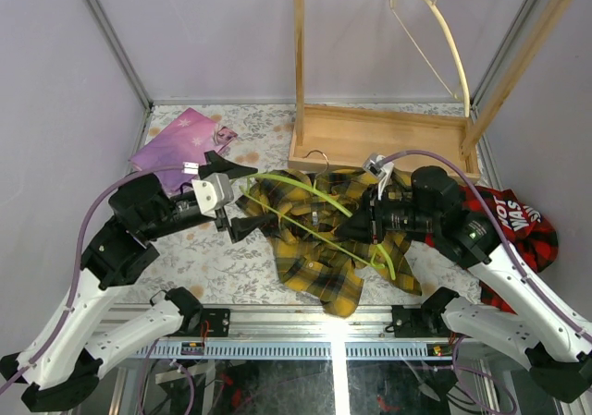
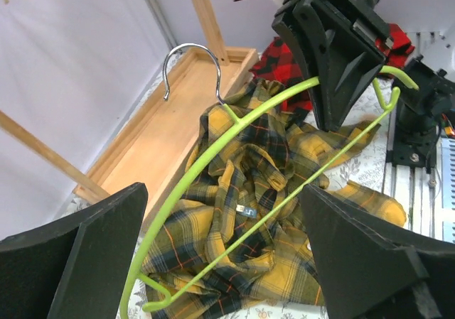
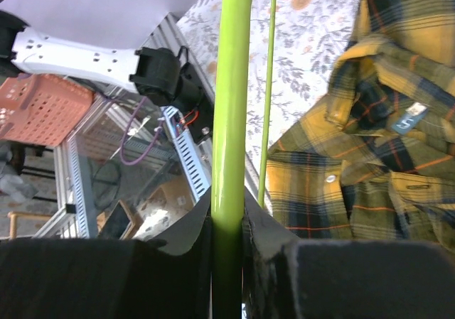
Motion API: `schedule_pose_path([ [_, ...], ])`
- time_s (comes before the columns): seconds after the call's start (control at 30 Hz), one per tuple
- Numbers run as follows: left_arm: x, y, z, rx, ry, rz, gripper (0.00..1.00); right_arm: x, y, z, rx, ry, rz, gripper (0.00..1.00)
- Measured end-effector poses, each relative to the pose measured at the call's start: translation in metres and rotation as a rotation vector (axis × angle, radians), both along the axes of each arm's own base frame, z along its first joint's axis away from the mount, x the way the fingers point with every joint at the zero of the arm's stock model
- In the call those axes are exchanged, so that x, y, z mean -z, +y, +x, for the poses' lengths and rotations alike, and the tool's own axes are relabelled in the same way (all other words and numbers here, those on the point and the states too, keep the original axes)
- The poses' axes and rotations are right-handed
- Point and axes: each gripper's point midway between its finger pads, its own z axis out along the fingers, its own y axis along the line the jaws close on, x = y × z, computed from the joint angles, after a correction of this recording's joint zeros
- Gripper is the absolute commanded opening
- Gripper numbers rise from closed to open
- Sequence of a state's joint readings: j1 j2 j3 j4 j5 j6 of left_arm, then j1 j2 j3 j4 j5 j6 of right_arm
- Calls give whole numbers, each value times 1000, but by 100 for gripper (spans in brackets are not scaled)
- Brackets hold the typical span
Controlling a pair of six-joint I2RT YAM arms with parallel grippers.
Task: Place the shirt on the hanger
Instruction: Adjust the hanger.
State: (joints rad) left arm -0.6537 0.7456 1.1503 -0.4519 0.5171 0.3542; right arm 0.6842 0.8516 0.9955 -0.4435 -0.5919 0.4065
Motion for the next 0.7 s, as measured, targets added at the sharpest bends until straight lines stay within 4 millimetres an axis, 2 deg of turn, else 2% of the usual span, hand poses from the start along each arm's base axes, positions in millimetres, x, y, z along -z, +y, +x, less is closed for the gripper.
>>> schedule_pose_path([
  [0.1, 0, -1, -5, 32, 5, 28, 85, -2, 4, -9, -45, 5, 21, 0],
  [0.27, 19, -2, -10, 75, 58, 108, 82, -13, 12, -26, -142, -8, 68, 0],
  [0.47, 33, -1, -18, 104, 105, 156, 82, -12, 24, -48, -245, -22, 61, 0],
  [0.63, 36, 1, -20, 105, 112, 166, 74, -11, 34, -63, -308, -36, 45, 0],
  [0.7, 36, 1, -21, 112, 110, 166, 68, -12, 34, -67, -319, -40, 49, 0],
])
